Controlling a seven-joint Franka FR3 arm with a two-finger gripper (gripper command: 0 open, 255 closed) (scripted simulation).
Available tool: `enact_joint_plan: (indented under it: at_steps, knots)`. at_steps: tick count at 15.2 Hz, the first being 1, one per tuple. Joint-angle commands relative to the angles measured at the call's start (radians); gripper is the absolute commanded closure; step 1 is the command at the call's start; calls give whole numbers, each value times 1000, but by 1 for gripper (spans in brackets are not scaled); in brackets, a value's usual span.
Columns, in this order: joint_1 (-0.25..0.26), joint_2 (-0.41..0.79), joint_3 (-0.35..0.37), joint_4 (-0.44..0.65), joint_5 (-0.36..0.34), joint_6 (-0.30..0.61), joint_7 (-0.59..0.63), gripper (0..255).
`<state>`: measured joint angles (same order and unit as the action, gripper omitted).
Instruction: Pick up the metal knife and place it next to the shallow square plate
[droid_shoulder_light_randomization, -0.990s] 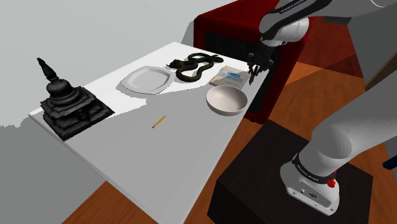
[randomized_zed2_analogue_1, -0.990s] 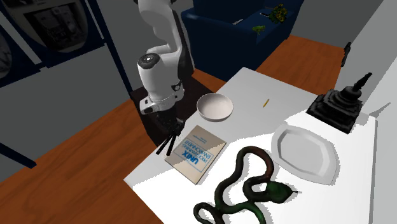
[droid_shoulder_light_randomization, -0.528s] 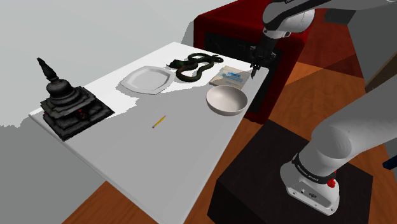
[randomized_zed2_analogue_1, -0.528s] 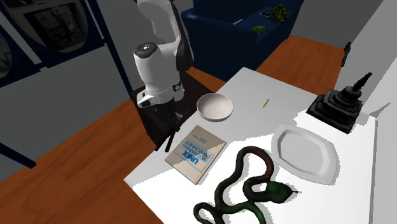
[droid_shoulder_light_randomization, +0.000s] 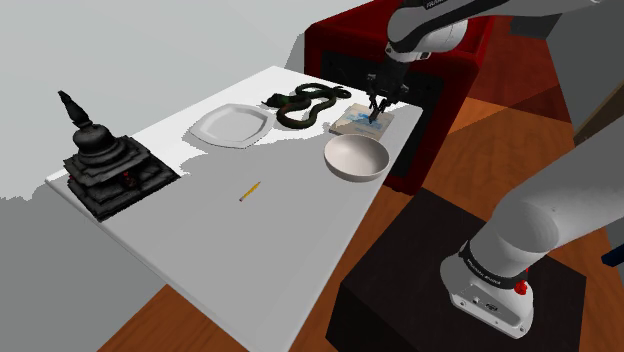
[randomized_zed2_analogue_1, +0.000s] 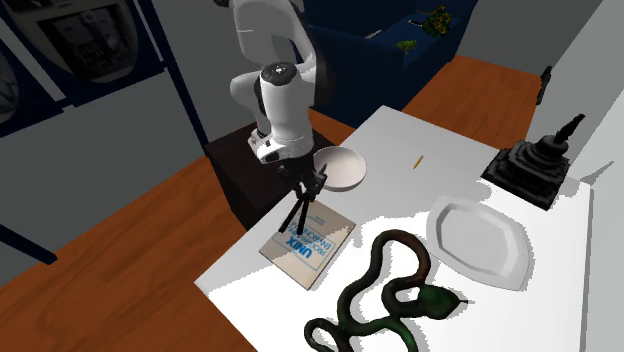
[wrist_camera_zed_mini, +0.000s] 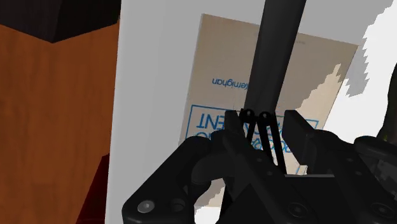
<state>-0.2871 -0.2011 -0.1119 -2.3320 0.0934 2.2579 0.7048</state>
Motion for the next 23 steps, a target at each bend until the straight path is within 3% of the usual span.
enact_joint_plan:
  at_steps: [1,9,17,23]
  knots:
    - [22,12,33,16,1,0,55,255]
    - [102,102,150,111,-10,9,259,255]
    - [183,244,242,279,-57,-8,460,255]
    - [185,278,242,236,-61,69,461,255]
